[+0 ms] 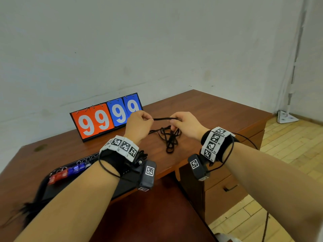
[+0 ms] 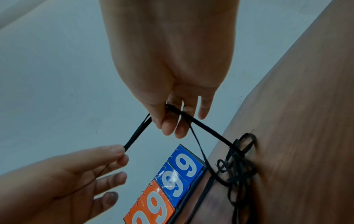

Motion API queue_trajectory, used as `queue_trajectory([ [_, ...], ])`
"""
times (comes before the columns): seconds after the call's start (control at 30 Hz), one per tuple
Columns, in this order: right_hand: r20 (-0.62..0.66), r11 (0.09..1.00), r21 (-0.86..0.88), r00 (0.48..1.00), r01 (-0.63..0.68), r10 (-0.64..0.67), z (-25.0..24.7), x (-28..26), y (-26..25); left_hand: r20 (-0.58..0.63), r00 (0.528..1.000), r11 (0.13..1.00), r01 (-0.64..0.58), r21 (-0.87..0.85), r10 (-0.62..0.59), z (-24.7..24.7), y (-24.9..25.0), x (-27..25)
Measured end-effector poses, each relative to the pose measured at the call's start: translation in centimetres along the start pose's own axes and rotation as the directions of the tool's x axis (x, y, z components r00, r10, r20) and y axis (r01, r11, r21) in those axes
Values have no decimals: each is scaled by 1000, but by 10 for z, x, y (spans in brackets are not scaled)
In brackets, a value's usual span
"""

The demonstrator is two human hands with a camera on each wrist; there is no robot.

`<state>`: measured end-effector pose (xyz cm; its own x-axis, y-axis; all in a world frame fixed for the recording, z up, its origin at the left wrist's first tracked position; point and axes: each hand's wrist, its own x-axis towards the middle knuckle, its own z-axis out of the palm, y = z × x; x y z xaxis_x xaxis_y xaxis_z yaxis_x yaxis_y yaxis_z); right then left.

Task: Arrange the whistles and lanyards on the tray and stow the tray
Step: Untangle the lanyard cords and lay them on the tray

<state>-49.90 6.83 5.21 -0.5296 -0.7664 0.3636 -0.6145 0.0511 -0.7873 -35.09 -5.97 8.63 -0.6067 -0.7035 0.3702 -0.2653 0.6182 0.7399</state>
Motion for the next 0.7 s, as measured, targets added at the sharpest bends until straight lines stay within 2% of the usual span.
queue_trajectory([
  [0.17,-19,995,-96,999,-42,40,-1,4,5,-105,994,999,3,-49,-8,-16,-4,3],
  [0.33,-11,952,-284,993,-115,117,-3,11,10,-138,990,996,2,-90,-15,-26,-8,8],
  [0.47,-43,931,-325,986,-169,164,-7,31,6,-182,982,990,16,-139,-41,-36,-14,17],
  [0.7,-158,938,-302,980,-167,124,-9,61,-6,-318,941,979,60,-193,-120,-61,-39,30],
])
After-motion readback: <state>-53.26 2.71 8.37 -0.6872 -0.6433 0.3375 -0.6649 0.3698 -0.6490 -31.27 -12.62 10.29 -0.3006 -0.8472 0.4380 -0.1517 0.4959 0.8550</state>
